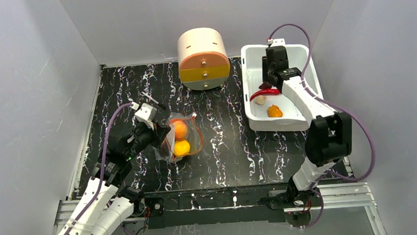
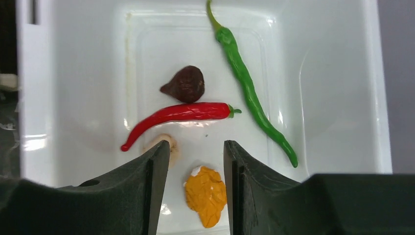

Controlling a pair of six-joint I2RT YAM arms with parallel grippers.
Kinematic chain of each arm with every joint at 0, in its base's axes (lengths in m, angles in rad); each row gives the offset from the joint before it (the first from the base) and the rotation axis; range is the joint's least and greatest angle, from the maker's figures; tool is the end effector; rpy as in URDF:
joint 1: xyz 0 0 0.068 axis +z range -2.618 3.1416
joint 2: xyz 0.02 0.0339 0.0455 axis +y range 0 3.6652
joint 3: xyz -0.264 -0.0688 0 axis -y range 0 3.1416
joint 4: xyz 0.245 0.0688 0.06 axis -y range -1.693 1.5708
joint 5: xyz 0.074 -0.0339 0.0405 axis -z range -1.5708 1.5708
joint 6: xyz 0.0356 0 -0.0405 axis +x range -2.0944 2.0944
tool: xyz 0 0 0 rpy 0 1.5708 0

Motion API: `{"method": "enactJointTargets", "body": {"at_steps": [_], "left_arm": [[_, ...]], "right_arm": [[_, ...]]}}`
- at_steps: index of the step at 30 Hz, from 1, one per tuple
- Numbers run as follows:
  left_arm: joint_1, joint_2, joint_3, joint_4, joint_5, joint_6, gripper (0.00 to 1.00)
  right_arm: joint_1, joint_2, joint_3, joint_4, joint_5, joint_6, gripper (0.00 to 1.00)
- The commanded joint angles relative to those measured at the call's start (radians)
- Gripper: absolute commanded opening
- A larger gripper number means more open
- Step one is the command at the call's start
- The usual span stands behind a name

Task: Place the food in the zip-top bag and seal the zipper
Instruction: Pick up the fake fruit from the bin.

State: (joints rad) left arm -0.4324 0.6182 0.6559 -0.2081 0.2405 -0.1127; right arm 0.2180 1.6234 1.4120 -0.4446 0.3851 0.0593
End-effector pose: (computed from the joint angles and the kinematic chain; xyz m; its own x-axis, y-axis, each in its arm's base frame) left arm 0.1367 -0.0724 0.3173 -0.2227 -0.0175 -0.9747 0.5989 0.7865 -0.1510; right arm 0.3649 0.0671 0.3191 -0.5891 -0.0742 -0.8046 0.1253 0.9753 -0.1818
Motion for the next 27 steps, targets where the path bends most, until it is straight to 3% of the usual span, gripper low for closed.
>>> {"method": "enactJointTargets", "body": {"at_steps": [1,13,22,27], "left_arm": [[-0.003,-0.023,-0.011,0.044,0.017,0.016,0.0],[-0.005,-0.025,-0.005,0.037,0.01,0.024,0.0],[-0.006,-0.056,-0.012,0.041,-0.027,0.031,0.0],[-0.006,-0.047,-0.011,0.041,-0.02,0.03,0.0]], "right_arm": [[-0.096,0.092,0.054,0.044,-0.19,-0.058,0.43],[-0.172,0.349,0.214,0.048,-0.273,-0.046,0.6],[-0.176,0.476,0.298,0.022,-0.271,0.017,0.63],[-0.176,0.516,0.328,0.005,-0.252,0.025,0.69]]}}
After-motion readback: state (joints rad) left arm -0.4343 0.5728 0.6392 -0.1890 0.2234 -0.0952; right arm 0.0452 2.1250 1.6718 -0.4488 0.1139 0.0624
